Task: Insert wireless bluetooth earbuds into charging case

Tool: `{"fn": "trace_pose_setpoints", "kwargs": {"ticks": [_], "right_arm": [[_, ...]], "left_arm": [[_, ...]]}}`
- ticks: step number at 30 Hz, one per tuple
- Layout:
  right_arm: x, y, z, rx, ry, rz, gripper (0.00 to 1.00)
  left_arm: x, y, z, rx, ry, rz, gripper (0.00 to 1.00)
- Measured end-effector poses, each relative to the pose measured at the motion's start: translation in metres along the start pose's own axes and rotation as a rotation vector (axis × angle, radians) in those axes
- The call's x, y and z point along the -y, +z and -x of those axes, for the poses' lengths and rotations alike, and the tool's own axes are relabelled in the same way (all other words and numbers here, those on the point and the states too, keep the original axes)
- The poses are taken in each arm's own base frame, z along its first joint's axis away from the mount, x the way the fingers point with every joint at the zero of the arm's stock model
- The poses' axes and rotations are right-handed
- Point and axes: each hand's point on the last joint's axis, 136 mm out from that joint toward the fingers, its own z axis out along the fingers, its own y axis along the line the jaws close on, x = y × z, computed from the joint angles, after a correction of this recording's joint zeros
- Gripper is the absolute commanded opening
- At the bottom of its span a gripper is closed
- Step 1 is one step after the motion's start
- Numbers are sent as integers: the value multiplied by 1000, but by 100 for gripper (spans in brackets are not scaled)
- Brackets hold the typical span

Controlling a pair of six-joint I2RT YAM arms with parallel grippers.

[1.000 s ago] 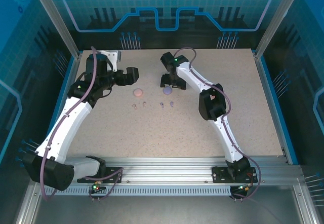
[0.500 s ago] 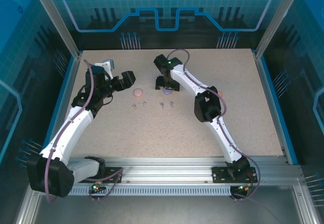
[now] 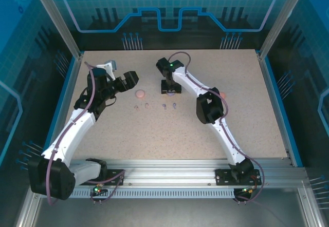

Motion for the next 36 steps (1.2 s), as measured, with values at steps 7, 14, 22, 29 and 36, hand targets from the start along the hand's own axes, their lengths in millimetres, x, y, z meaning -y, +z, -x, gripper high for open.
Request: {"fn": "trace_pose_setpoints", "kwargs": {"ticks": [7,14,22,29,36], "right_arm": [[0,-1,3,31,-200,8,52],[2,-1,2,47,-352,-4,67],[10,-5,-4,23,-320,-18,84],[6,-20,-17,-20,-1,30,83],[6,-29,-13,-12,344,25,81]], "left_arm": [[8,3,-1,0,4,-27,99],[19,14,-17,-47,19,-53,99],[27,22,-31,-84,35,-64,99],[28,22,-21,-38,43,-55,99],[40,23,-5,-1,51,-81,99]]}}
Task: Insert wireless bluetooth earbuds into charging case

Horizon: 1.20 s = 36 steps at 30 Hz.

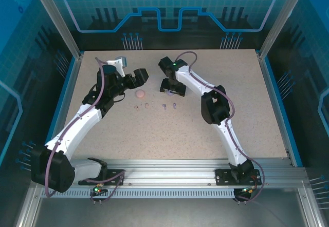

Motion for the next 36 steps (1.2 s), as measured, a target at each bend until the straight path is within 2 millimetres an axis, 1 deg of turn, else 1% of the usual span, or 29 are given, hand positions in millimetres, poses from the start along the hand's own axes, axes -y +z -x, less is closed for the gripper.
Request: {"fn": "trace_pose_setpoints", "kwargs": {"ticks": [5,13,16,19,24,27,32,34,36], "right_arm": [[-13,-2,17,48,108,18,78],[-9,20,18,46,132,-24,73],[-8,27,18,46,122,-38,70],[-11,24,20,56,108,-32,67],[-11,25,22,63,65,-34,56],[-11,26,21,60,29,-38,54],[-11,26,21,58,-32,-39,55],[-11,27,20,55,-51,-40,52],[-10,27,20,54,-68,-41,46]], "left_arm": [[-1,2,0,0,0,0,99],[-2,7,0,3,-2,-4,99],[-1,9,1,5,-2,-10,99],[0,11,1,5,-1,-18,99],[0,11,-1,1,-1,-21,99],[0,11,-1,-1,-1,-23,99],[0,12,-2,3,-1,-26,99],[0,12,-2,3,-4,-28,99],[1,12,-2,-1,-8,-33,98]]}}
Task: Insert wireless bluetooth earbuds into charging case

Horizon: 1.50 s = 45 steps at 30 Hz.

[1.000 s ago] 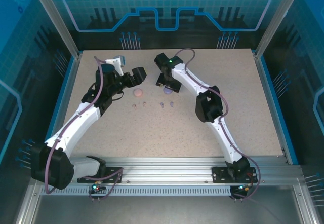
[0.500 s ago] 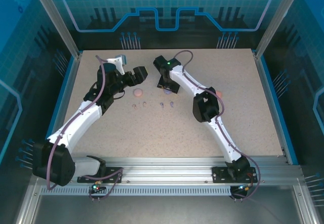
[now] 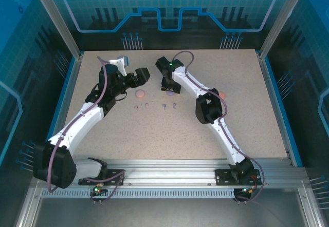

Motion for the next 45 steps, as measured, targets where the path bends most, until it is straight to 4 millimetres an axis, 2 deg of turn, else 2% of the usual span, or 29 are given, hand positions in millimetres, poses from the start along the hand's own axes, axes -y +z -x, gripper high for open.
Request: {"fn": "trace_pose_setpoints", "kwargs": {"ticks": [4,11,14,17,22,25,28,34,38,45], "right_arm": [[1,-2,-2,-6,-25,6,40],[8,-7,-13,-56,-31,28,38],[12,-14,-10,-63,-16,50,38],[17,-32,-1,-47,12,90,38],[29,-81,15,-1,115,195,38],[37,-109,18,18,201,274,38],[42,-128,17,28,279,335,37],[38,-145,17,41,361,405,38],[36,-153,20,56,379,426,38],[38,-160,23,74,387,431,38]], "left_arm": [[0,3,-6,-14,-11,-15,99],[-5,19,-30,-63,-51,-59,99],[-4,27,-39,-78,-68,-90,99],[0,34,-50,-97,-80,-126,99],[11,46,-69,-110,-62,-202,99],[14,54,-82,-122,-60,-239,99],[16,63,-92,-130,-76,-262,99],[28,67,-91,-104,-111,-313,99],[38,66,-83,-67,-136,-344,99],[41,68,-77,-70,-208,-340,99]]}}
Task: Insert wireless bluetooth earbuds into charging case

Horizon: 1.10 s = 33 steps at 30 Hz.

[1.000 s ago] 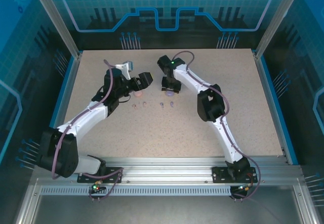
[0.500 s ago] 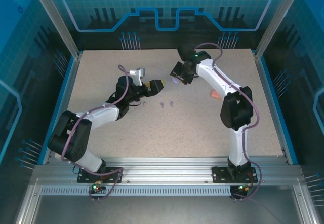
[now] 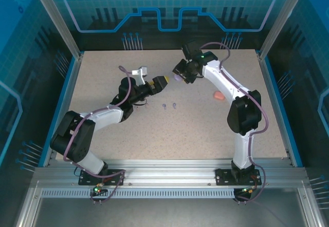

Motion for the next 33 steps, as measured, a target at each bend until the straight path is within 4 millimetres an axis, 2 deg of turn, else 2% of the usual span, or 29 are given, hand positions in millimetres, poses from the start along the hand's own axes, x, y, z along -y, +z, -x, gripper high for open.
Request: {"fn": "trace_pose_setpoints", "kwargs": {"ticks": [4,7,12,17,25,33], "right_arm": [[1,0,1,10,0,-8,39],[2,0,2,14,6,-12,39],[0,0,-1,15,35,-11,39],[-4,-2,-10,12,100,9,39],[-8,-1,-27,-4,188,25,39],[-11,-3,-30,-2,211,35,39]], "left_arm": [[14,5,8,4,10,-17,99],[14,6,9,19,13,-23,99],[5,11,1,-1,8,-5,98],[-6,15,-8,-13,10,2,94],[-37,32,-35,-65,-18,-15,85],[-38,38,-38,-61,-52,-60,73]]}}
